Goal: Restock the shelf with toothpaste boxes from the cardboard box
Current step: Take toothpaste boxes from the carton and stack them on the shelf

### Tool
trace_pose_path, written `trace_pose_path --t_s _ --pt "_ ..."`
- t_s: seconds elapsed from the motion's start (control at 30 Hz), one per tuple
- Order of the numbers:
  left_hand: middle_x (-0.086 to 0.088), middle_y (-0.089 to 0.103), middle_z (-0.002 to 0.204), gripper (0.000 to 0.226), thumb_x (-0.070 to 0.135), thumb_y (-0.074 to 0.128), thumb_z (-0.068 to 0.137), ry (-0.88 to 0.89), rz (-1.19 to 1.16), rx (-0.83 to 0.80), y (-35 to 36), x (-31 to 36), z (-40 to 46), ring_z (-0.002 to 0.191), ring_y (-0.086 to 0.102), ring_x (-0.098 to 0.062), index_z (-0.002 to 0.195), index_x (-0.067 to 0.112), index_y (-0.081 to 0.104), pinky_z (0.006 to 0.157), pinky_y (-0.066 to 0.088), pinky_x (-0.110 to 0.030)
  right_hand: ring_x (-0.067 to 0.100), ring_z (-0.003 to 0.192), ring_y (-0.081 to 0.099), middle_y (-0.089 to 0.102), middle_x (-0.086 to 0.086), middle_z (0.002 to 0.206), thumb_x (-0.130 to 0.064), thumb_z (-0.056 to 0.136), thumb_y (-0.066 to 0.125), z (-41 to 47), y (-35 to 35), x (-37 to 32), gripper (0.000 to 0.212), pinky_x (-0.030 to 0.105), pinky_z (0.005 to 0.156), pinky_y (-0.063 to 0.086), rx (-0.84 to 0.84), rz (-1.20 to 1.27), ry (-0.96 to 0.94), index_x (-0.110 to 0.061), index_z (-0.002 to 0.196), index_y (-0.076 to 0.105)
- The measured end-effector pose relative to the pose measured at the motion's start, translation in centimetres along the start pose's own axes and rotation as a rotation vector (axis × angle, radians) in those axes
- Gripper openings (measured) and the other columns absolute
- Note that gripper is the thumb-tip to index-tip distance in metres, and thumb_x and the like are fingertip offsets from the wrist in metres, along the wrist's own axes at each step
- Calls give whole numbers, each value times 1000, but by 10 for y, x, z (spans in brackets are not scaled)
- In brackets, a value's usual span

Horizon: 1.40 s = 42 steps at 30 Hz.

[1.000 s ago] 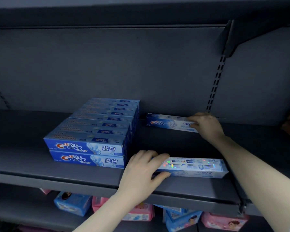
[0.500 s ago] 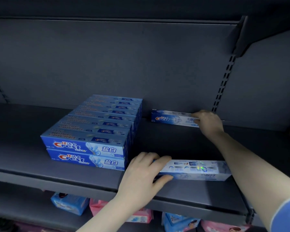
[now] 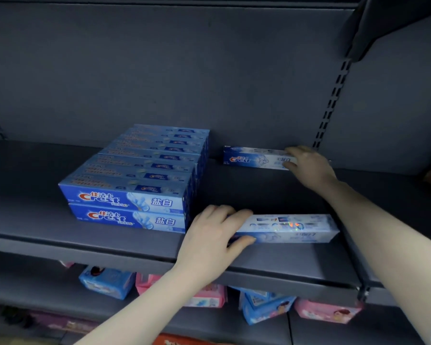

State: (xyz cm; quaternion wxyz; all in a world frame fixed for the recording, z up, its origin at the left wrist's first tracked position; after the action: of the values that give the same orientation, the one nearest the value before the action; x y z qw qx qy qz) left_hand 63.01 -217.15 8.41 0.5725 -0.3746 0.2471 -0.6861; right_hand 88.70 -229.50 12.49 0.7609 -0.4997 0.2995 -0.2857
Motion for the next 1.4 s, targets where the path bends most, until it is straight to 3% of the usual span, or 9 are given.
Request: trace_pose_path --t_s 0.27,0.5,0.63,0.8,0.93,1.1,1.17,1.27,1.4 --pt "4 62 90 40 47 49 81 -2 8 -12 -2 2 0 80 56 -20 113 25 62 68 51 -31 27 109 58 61 11 124 -27 92 55 -41 -20 -6 32 30 88 40 69 228 -1 -13 121 61" --pt "2 62 90 42 46 46 83 7 25 -26 -2 2 0 79 55 -22 115 24 61 65 51 -34 4 103 57 65 -11 106 -38 89 56 -90 -40 -20 30 20 94 40 -291 548 23 -23 113 66" --pt "0 63 93 44 45 44 85 16 68 -24 -3 3 0 81 57 -25 116 22 63 68 51 -36 1 102 58 63 -12 107 -53 66 64 -120 -51 -21 44 18 93 41 -377 603 5 -44 109 58" --pt "-3 62 96 48 47 47 79 -56 55 -45 -7 5 -1 86 58 -27 115 19 63 72 50 -37 -11 89 60 67 -16 104 -24 69 80 -139 -60 -7 37 6 80 44 -313 614 13 -37 100 64" --pt "-3 60 97 49 49 52 75 -133 32 -79 -8 5 0 85 57 -26 109 16 65 72 48 -37 4 84 61 68 -14 94 -17 70 79 -148 -61 4 34 18 76 44 -232 509 10 -38 94 65" --pt "-6 53 105 38 20 77 71 -181 -109 -53 -10 13 5 92 51 -27 106 18 63 78 48 -43 1 78 51 58 -7 95 -6 68 78 -149 -56 1 41 8 66 38 -45 486 -63 -34 89 59" --pt "-4 51 110 37 31 72 72 -197 -154 -61 -10 13 4 96 50 -26 107 23 62 82 46 -42 7 79 52 55 -9 97 1 66 78 -150 -54 2 46 9 67 40 5 516 -62 -35 86 58" --pt "2 48 118 50 61 42 77 -276 -239 -128 -10 9 -1 106 48 -18 112 31 61 91 41 -34 7 83 58 58 -9 96 3 67 77 -155 -47 9 46 11 71 46 -63 612 -30 -36 85 60" --pt "2 49 124 49 55 30 85 -327 -266 -149 -12 6 -8 112 51 -20 119 33 58 94 42 -34 6 85 62 68 -8 91 -14 74 76 -159 -47 14 22 17 77 46 -151 777 35 -28 88 66"
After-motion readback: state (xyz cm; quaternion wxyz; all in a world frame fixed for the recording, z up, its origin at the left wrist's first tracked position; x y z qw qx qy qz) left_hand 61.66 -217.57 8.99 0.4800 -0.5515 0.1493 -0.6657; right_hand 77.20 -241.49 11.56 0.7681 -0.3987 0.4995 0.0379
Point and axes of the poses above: each hand's wrist, its own z-axis towards the middle knuckle, its own y-axis out of the palm, x = y × z, the point moved 1 cm from there along z, towards the middle knuckle
